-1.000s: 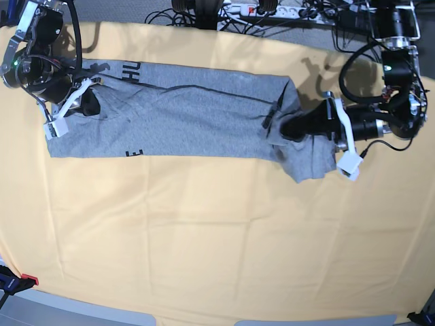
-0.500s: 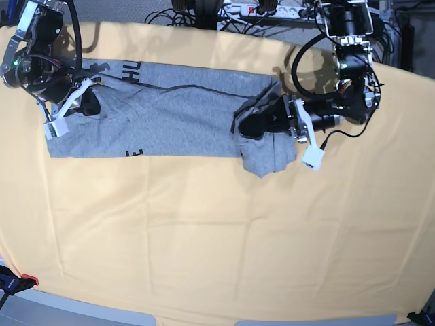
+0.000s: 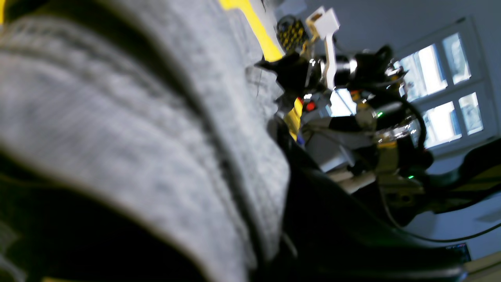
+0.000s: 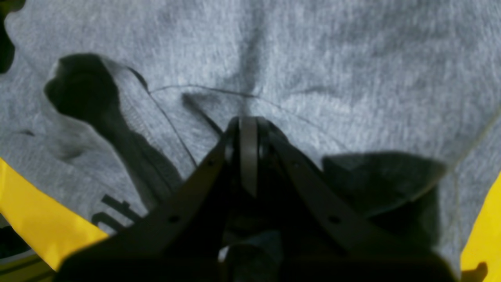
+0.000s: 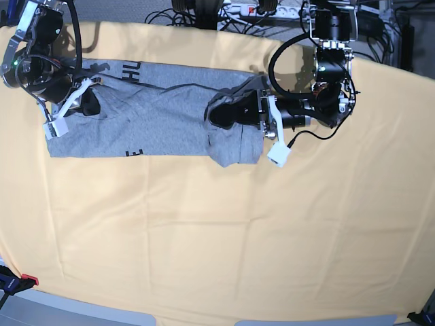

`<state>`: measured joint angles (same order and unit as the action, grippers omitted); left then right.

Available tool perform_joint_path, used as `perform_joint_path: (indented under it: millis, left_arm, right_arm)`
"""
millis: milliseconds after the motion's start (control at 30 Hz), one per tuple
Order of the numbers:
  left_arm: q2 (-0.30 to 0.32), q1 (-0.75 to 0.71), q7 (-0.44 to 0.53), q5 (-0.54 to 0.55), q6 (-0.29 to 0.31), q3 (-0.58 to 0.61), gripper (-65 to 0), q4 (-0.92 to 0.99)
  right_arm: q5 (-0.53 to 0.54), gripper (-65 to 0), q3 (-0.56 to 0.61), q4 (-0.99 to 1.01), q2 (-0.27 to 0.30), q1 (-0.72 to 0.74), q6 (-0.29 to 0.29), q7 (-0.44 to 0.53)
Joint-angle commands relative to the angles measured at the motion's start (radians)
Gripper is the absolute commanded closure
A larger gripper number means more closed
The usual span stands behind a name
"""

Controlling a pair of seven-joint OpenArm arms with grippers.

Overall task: Layout the t-shirt on the table in an organized manner, then fold the t-shirt properly
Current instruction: 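Fold the held shirt end over toward the right gripper with the left gripper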

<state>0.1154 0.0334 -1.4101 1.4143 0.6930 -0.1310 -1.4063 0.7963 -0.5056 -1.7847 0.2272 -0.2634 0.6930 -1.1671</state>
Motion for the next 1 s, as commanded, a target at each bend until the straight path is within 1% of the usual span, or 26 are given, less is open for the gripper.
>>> perform_joint_path:
  millis: [0,67,100,133,200,233,267,300,367,400,433,800,967]
  left_arm:
    - [-0.002,0.017,0.014,0.003,0.005,0.000,0.0,-0.014]
    - [-0.002,0.018,0.014,-0.003,0.005,0.000,0.0,-0.014]
    - [-0.002,0.019,0.014,-0.002,0.005,0.000,-2.7,-0.014]
    - [-0.003,0.020,0.014,0.004,0.005,0.000,-11.7,-0.014]
    - [-0.008,0.020,0.014,0.021,0.005,0.000,-33.9,-0.014]
    - [-0.011,0.021,0.014,0.016,0.005,0.000,-42.3,-0.014]
    - [-0.010,0.023,0.014,0.006,0.005,0.008,-47.8,-0.014]
    - [-0.010,0.027,0.014,0.000,0.005,0.017,-49.6,-0.014]
    - [-0.010,0.037,0.014,0.014,-0.029,0.026,-49.6,-0.014]
    - [-0.013,0.042,0.014,0.042,-0.037,0.026,-49.5,-0.014]
    - [-0.013,0.045,0.014,0.069,-0.035,0.026,-49.5,-0.014]
    - [-0.016,0.052,0.014,0.069,-0.032,0.026,-49.5,-0.015]
    - [-0.021,0.053,0.014,0.069,-0.031,0.026,-49.4,-0.063]
  right_arm:
    - [0.015,0.0,-0.005,-0.015,0.015,0.006,0.005,0.014]
    - [0.015,0.0,-0.005,-0.015,0.015,0.006,0.005,0.014]
    - [0.015,0.0,-0.005,-0.015,0.015,0.006,0.005,0.014]
    - [0.015,0.0,-0.005,-0.015,0.015,0.006,0.005,0.014]
    - [0.015,0.0,-0.005,-0.015,0.015,0.006,0.005,0.014]
    - [0.015,0.0,-0.005,-0.015,0.015,0.006,0.005,0.014]
    - [0.016,0.0,-0.004,-0.015,0.015,0.006,0.005,0.014]
    - [0.016,0.0,-0.004,-0.015,0.015,0.006,0.005,0.014]
    - [0.016,0.0,-0.005,-0.015,0.014,0.009,0.005,0.014]
    - [0.018,0.0,-0.005,-0.015,0.014,0.009,0.005,0.014]
    - [0.019,0.0,-0.004,-0.015,0.015,0.009,0.005,0.014]
    - [0.018,0.0,-0.005,-0.015,0.014,0.009,0.005,0.014]
    - [0.018,0.0,-0.005,-0.015,0.014,0.008,0.005,0.014]
